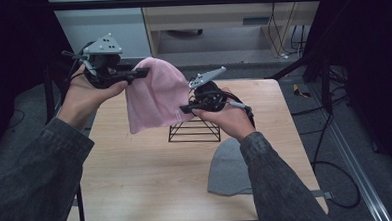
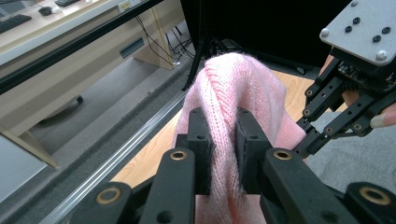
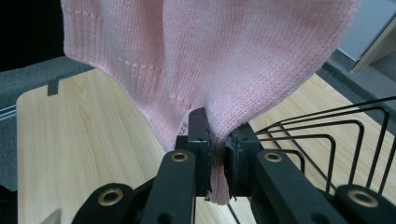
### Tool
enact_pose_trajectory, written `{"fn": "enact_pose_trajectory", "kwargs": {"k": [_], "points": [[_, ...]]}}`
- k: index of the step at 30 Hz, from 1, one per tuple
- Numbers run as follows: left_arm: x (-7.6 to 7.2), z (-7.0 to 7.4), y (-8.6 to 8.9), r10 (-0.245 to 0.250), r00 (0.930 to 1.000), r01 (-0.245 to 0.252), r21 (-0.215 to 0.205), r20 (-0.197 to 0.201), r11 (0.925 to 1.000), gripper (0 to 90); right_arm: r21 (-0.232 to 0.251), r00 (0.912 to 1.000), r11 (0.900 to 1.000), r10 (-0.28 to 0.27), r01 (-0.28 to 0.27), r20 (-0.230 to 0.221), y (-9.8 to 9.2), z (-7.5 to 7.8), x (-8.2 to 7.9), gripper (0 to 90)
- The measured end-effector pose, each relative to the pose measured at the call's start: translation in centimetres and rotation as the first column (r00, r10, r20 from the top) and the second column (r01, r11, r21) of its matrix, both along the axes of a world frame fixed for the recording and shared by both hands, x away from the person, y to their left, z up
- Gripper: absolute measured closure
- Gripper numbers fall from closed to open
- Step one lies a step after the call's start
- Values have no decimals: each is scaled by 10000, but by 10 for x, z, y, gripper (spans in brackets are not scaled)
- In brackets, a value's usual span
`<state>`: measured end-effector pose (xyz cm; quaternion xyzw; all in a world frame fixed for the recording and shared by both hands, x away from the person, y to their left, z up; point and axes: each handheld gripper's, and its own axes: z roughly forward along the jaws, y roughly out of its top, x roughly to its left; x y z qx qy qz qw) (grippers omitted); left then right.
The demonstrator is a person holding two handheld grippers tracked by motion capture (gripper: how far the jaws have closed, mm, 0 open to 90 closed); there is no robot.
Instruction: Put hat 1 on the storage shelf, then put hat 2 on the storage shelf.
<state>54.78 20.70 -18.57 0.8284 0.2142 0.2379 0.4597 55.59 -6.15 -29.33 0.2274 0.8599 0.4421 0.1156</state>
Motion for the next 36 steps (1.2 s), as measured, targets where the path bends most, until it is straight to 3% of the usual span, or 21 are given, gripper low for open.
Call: {"fn": "enact_pose_trajectory", "kwargs": {"k": [11, 20, 29, 36], "points": [[25, 4, -19, -324, 9994, 324, -34, 91, 9995, 783, 375, 9981, 9975, -604, 599, 125, -19, 2, 17, 823], [53, 3, -34, -470, 9986, 476, -234, 251, 9986, 782, 554, 9904, 9896, -1345, 1326, 323, -32, 2, 39, 822], [64, 6, -44, -659, 9969, 668, -222, 424, 9975, 780, 760, 9834, 9824, -1746, 1706, 494, -44, 4, 47, 821], [69, -1, -49, -703, 9971, 709, -190, 293, 9973, 778, 499, 9825, 9832, -1782, 1757, 534, -48, 0, 47, 821]]}}
